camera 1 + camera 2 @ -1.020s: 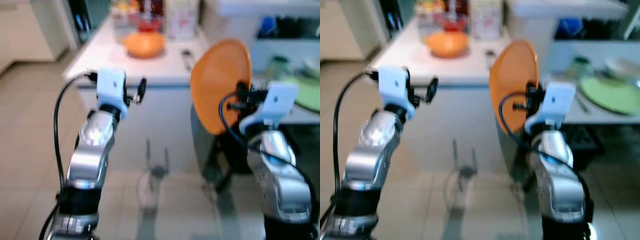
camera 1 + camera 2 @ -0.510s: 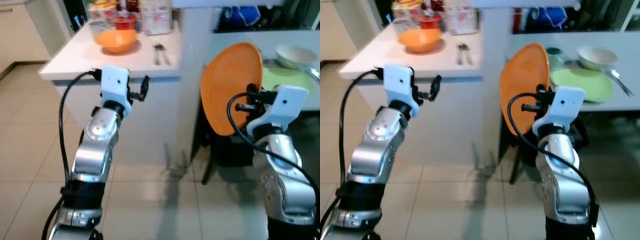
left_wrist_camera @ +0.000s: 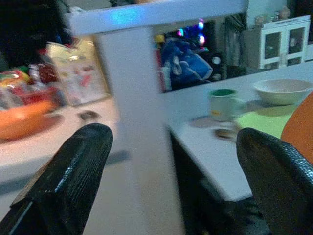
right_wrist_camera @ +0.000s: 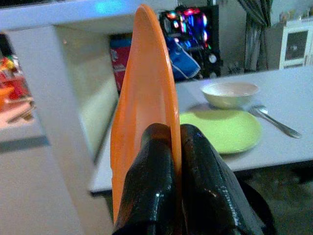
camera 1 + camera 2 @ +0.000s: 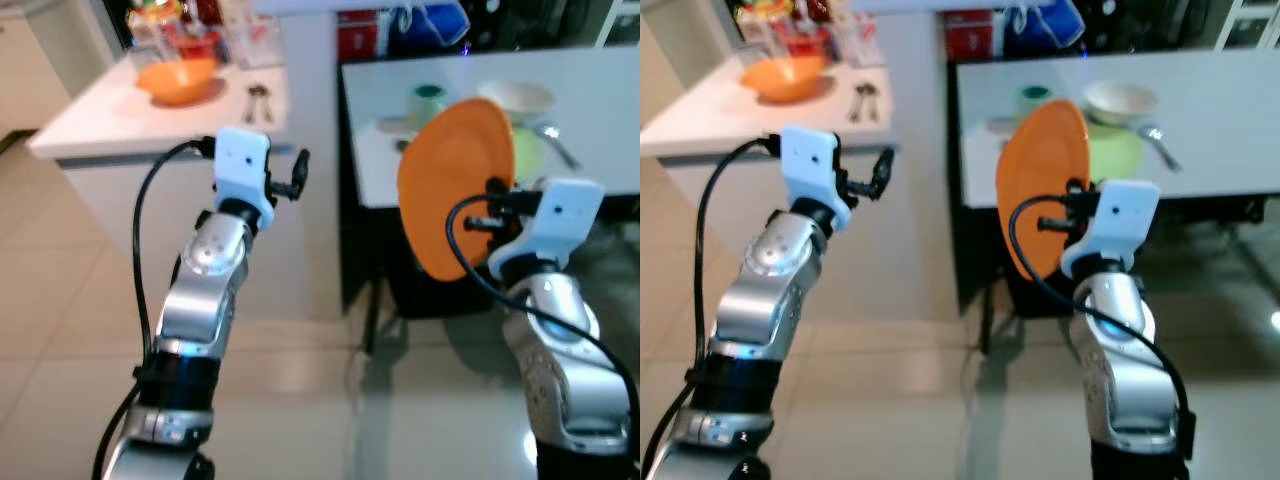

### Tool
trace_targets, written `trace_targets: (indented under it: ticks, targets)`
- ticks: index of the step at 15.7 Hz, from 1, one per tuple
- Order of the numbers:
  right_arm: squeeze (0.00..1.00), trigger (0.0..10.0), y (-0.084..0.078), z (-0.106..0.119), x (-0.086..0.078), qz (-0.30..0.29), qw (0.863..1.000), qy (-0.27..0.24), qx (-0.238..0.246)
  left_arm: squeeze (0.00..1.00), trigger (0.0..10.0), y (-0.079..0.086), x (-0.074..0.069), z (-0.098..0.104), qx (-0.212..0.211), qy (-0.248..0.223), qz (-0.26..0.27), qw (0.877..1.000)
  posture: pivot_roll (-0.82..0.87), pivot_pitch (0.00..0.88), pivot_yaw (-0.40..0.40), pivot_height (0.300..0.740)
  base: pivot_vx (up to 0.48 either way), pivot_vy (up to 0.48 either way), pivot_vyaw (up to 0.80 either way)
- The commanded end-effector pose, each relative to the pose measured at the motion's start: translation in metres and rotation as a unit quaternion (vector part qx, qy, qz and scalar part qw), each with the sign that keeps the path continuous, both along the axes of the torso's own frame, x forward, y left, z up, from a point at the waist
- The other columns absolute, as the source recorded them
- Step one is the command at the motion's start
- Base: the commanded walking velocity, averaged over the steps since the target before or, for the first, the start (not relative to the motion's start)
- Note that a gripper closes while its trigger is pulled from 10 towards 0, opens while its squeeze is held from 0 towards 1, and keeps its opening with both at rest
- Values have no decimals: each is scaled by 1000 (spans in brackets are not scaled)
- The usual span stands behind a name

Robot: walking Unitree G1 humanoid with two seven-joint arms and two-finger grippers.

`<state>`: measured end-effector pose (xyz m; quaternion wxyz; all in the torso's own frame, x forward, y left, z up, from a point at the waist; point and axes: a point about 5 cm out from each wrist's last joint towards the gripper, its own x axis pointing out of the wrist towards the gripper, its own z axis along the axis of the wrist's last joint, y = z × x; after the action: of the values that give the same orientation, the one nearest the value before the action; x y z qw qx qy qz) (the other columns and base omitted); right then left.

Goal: Setting the table

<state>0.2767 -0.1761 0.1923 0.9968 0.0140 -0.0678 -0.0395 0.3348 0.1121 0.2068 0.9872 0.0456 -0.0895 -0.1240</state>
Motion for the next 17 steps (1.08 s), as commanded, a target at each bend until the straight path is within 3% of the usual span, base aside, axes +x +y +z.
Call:
trace_targets:
  ticks: [1,11,17]
  targets:
    - [0,10000,-2,12,0,-3,1000,-26,2,0,10000,1,0,3,1,-6,1,1000,-69,0,87,740,0,-461,0]
    - [0,10000,-6,8,7,-8,1000,-21,3,0,10000,10,-2,2,-4,-13,28,1000,-38,0,43,740,0,-461,0]
    - [0,10000,-8,7,5,-18,1000,-19,4,0,10000,6,-3,-1,-8,-2,29,1000,-47,0,53,740,0,-461,0]
